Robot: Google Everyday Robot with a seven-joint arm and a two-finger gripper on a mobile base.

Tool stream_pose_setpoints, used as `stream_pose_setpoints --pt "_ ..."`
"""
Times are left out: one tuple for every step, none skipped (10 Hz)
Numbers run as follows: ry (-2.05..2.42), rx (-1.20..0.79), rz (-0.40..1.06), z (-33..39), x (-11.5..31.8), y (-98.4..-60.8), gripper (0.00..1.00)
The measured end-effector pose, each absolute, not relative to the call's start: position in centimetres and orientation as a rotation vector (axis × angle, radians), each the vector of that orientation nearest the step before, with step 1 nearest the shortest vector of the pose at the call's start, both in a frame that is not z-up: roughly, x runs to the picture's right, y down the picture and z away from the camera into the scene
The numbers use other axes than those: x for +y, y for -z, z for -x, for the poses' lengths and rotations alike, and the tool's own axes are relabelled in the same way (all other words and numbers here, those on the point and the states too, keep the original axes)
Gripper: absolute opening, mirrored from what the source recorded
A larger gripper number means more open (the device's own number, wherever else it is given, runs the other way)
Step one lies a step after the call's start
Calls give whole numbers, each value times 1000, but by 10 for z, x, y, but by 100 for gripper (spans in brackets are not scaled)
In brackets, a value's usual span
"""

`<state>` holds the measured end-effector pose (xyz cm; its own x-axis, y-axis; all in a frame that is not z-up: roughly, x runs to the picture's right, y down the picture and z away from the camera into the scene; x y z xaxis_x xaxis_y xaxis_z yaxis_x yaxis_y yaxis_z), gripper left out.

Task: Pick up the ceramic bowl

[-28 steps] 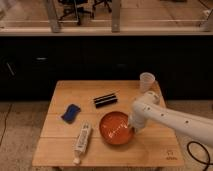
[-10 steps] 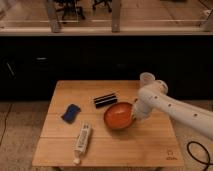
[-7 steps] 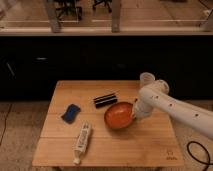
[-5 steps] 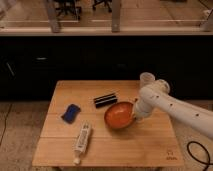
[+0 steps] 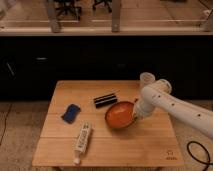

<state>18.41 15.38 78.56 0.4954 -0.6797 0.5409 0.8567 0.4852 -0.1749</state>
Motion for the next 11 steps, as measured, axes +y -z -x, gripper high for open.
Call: stream_pose_setpoints --pt "973 -434 455 -184 153 -785 0" --pt "975 -435 452 -184 153 -785 0" --pt "977 -436 451 -185 152 -785 0" --pt "979 -437 449 -185 152 -784 0" --pt "981 -438 446 -186 151 -784 0" --pt "982 -438 444 -186 151 -784 0" --pt "983 -439 442 -187 150 -783 0" --pt "985 -440 439 -187 150 -783 0" --pt "986 -440 437 -188 150 -782 0" --pt "987 -440 435 -189 150 -782 0" --pt "989 -441 435 -189 150 -782 0"
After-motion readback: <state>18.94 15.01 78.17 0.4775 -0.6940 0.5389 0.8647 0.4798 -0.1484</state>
